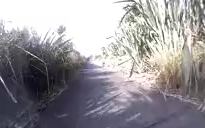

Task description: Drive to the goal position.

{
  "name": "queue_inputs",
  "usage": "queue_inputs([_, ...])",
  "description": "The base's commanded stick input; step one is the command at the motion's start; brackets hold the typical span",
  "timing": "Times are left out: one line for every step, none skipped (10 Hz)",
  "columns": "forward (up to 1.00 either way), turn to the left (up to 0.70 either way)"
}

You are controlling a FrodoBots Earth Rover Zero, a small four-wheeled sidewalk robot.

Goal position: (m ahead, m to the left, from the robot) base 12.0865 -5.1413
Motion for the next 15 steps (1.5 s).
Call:
queue_inputs([0.45,0.0])
queue_inputs([0.45,0.0])
queue_inputs([0.45,0.0])
queue_inputs([0.45,0.0])
queue_inputs([0.45,0.0])
queue_inputs([0.45,0.0])
queue_inputs([0.45,0.0])
queue_inputs([0.45,0.0])
queue_inputs([0.45,0.0])
queue_inputs([0.45,0.0])
queue_inputs([0.45,0.0])
queue_inputs([0.45,0.0])
queue_inputs([0.45,0.0])
queue_inputs([0.45,0.0])
queue_inputs([0.45,0.0])
